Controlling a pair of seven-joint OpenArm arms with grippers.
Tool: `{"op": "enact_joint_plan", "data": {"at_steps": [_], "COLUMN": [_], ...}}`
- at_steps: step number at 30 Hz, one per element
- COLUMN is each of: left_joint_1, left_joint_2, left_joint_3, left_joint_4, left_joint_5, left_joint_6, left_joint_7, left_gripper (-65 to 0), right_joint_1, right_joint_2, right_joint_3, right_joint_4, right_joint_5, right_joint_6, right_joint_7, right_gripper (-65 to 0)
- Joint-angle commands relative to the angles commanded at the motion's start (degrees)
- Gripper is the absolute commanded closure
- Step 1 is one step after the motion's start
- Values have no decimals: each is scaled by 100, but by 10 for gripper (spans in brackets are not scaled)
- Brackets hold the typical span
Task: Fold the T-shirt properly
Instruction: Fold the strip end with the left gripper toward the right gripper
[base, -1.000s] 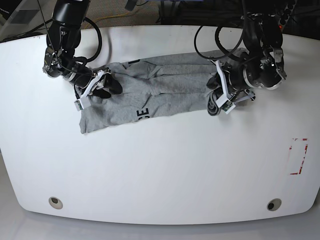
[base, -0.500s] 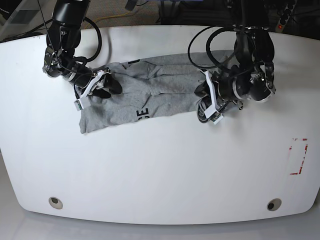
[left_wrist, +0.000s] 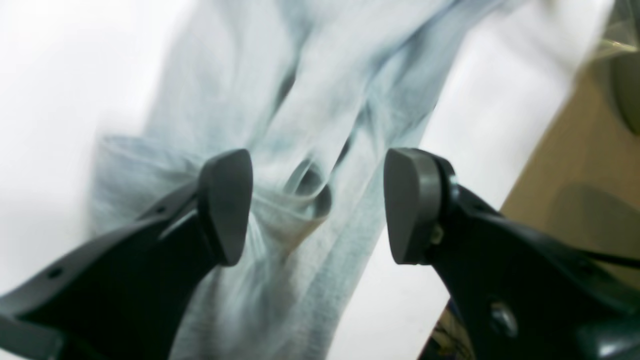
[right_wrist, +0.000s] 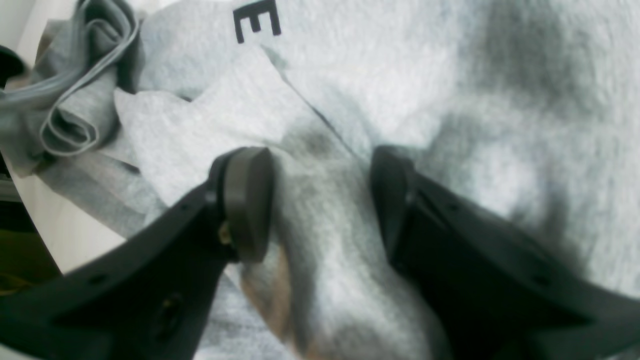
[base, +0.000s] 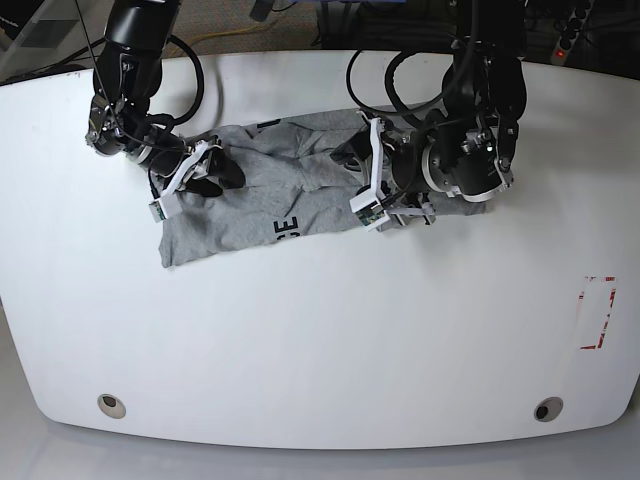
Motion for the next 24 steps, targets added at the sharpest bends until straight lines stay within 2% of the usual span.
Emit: {"op": "enact_joint_plan", "data": {"at_steps": [2,6,11,15,18,19,20,21,23,24], "left_joint_1": [0,-53,-132,-26,176,264,308,387,466,501], "left_joint_2": [0,0,-35,-316,-563,-633,-668,-730,-791,-826], "left_joint_3": [62,-202,-1213,-1741,-1890,-1899,-1899,-1899,-1899,-1899], "left_joint_4": [18,0,-26,-35,-35,-44,-79,-149,-290,-360], "left_joint_5": [0,35,53,53,53,53,62,105,211,246], "left_joint_6": [-9,-9,35,35,35,35,35,18,0,-9], "left_joint_7": [0,-9,-9,-9,-26,-35,-35,-35,-35,-35], "left_gripper": [-388,-386,-385,-381,-287,-208,-168,-90,-4,0], "right_joint_1": [0,0,0,44,79,132,158,220,387,466], "right_joint_2": [0,0,-9,-9,-9,-9,-9,-9,-79,-97], "right_joint_3": [0,0,0,44,70,167,255,440,730,879], "right_joint_4": [0,0,9,369,765,923,1002,1116,1240,1257], "right_joint_5": [0,0,9,18,26,26,26,26,26,26], "right_joint_6": [0,0,0,0,0,0,0,0,0,0], "right_joint_7": [0,0,0,-114,-396,-519,-607,-747,-958,-1055], "right_gripper": [-325,-325,-325,-325,-325,-327,-327,-327,-328,-328]}}
